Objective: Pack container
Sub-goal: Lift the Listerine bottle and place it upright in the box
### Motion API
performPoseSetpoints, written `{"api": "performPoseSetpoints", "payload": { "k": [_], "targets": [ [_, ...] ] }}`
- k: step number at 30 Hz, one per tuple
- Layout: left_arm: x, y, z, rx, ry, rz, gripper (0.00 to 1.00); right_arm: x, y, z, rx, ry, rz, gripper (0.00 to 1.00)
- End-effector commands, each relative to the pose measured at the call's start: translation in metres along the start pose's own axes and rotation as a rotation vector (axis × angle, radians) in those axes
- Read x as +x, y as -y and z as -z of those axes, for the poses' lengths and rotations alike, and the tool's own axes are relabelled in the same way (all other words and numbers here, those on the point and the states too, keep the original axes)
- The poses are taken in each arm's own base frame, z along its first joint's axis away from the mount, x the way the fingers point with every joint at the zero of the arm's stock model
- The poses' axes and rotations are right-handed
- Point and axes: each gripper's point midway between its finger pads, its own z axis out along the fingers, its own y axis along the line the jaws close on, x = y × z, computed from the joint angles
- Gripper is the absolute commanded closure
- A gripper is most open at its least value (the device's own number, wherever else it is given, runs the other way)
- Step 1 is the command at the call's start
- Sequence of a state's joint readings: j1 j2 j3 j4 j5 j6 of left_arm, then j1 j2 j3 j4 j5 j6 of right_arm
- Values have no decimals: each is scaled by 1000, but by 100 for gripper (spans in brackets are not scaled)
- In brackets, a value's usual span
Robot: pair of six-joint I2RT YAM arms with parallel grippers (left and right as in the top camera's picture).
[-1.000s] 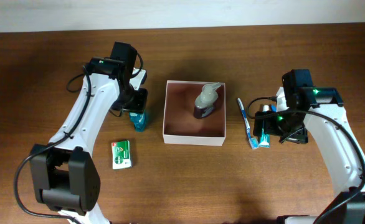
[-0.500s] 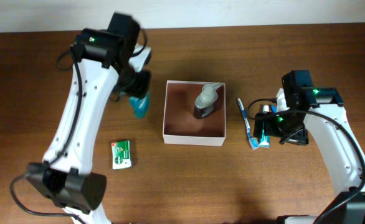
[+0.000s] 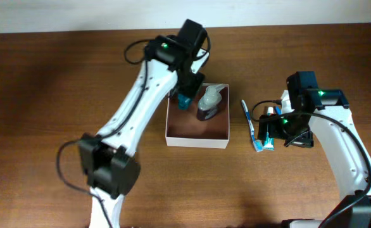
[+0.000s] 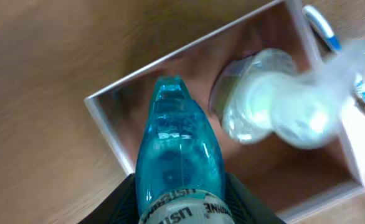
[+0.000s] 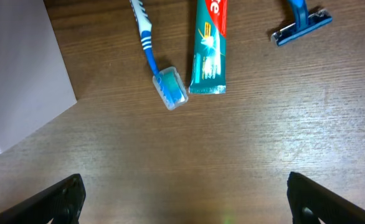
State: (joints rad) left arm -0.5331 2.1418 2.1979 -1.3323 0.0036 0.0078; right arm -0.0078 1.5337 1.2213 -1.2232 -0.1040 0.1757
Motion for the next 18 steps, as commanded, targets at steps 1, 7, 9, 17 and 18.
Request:
{"api": "performPoseSetpoints", "payload": {
  "k": [1,7,9,17,18],
  "targets": [
    [0,6,-26,42,-39,-12,75,-4,3,2,10,11,-2,1],
    [-3,6,-32,42,-35,-41,13,-4,3,2,10,11,-2,1],
    [1,4,-14,41,-47,-26,1,-4,3,2,10,11,-2,1],
    [32,-12,73,58,-76,31,1,-4,3,2,10,11,-2,1],
    [34,-14,82,57,-60,35,1,-4,3,2,10,11,-2,1]
  ]
}}
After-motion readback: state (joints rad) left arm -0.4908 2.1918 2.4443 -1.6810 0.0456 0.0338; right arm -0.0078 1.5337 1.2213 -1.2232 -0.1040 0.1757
